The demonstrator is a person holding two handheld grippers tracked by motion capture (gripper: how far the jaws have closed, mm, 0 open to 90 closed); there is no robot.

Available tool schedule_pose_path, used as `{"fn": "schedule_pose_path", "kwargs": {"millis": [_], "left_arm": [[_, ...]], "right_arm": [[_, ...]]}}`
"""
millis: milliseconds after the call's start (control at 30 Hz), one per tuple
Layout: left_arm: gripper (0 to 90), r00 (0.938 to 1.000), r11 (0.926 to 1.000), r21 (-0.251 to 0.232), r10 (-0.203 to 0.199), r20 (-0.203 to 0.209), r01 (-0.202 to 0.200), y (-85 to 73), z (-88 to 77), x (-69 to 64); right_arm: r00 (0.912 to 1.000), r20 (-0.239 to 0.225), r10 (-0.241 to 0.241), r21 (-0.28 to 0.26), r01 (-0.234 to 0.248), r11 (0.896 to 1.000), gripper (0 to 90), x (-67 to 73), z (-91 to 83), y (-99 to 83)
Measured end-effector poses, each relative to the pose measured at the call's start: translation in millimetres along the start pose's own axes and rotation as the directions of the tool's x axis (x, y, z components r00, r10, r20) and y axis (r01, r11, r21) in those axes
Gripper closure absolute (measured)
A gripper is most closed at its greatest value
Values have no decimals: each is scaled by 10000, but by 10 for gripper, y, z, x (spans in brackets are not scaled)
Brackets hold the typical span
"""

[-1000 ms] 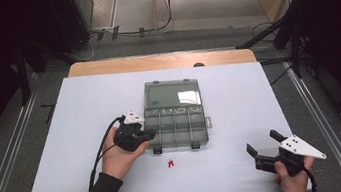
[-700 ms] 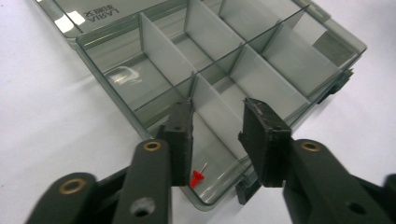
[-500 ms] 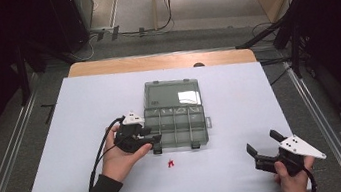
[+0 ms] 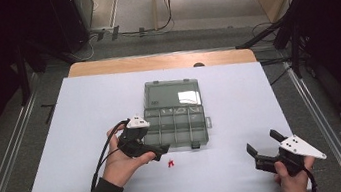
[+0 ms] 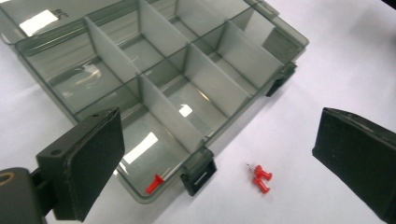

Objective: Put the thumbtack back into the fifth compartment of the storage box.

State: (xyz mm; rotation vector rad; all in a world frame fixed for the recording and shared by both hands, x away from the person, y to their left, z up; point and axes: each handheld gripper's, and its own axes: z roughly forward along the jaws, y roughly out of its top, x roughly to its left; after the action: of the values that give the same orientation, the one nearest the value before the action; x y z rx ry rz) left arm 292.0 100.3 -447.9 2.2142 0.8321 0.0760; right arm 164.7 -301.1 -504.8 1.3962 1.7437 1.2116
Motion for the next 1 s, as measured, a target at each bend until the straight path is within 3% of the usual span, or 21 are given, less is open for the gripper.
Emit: {"fn": "schedule_pose_path", "kwargs": {"millis": [1000], "left_arm": [[17,9993,9979,544,355,63,-358,-181,74,-379]], "right_arm": [[10000,28,26,-108,-26,9999,45,10,-17,17]]}}
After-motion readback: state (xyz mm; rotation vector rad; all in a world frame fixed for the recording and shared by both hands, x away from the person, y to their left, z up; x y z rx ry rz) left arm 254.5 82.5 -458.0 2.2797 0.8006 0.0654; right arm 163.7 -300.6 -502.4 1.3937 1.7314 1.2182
